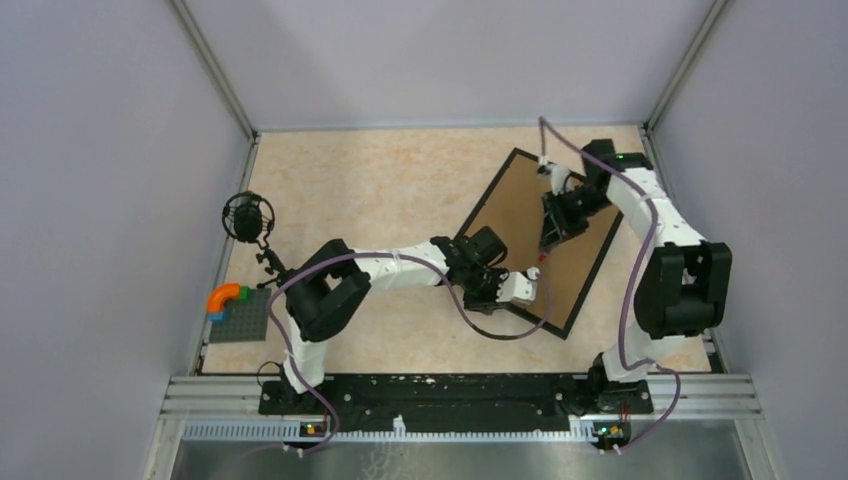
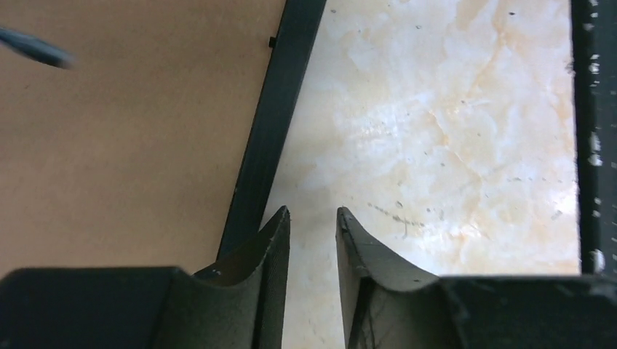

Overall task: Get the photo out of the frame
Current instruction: Release the photo frame item from the photo frame, then adjust the photo frame at the center of the board.

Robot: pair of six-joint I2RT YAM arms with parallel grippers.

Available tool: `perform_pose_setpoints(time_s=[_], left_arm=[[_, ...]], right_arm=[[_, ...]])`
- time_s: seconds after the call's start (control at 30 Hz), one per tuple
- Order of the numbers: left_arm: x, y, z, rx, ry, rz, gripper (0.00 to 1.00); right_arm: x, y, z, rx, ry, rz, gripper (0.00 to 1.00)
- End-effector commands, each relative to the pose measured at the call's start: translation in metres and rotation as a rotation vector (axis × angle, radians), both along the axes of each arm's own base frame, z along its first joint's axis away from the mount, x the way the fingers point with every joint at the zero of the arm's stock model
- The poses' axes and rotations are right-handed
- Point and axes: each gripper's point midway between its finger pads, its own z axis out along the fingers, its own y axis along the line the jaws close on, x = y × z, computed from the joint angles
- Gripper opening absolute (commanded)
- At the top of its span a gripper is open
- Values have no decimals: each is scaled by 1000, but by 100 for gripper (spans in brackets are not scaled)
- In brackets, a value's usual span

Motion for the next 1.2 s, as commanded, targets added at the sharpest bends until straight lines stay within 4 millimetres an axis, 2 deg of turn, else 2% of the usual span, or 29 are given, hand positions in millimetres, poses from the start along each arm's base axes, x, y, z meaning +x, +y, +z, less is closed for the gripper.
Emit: perform_pose_setpoints(time_s=[0.0, 0.1, 0.2, 0.27, 0.37, 0.43, 0.53, 0.6, 0.93, 1.0, 1.07, 1.1, 1.17], left_arm=[[11, -8, 79, -121, -4, 84, 39], [59, -9, 114, -191, 12, 272, 58], [122, 2, 126, -228, 112, 436, 68], [168, 9, 122, -241, 157, 574, 67], [217, 17, 111, -222, 155, 667, 61], [243, 21, 99, -218, 119, 737, 57], [260, 25, 81, -210, 100, 773, 54], [264, 25, 70, -204, 106, 781, 53], [252, 20, 15, -159, 290, 860, 54], [259, 25, -1, -119, 281, 920, 45], [263, 38, -15, -48, 254, 985, 28], [262, 46, -19, -13, 238, 1012, 20], [252, 62, -25, 51, 230, 1043, 12]], right_arm=[[50, -24, 41, 169, -41, -342, 0], [60, -54, 43, 190, -69, -483, 0], [54, -76, 36, 147, -78, -556, 0], [51, -87, 31, 113, -88, -590, 0], [50, -98, 23, 59, -115, -622, 0], [50, -105, 18, 24, -127, -646, 0], [50, -115, 8, -22, -127, -674, 0], [52, -124, 2, -57, -124, -698, 0], [57, -157, -15, -195, -113, -752, 0], [58, -162, -19, -226, -110, -755, 0], [60, -169, -24, -256, -110, -753, 0], [61, -173, -28, -279, -108, -756, 0], [65, -179, -35, -305, -103, -757, 0]])
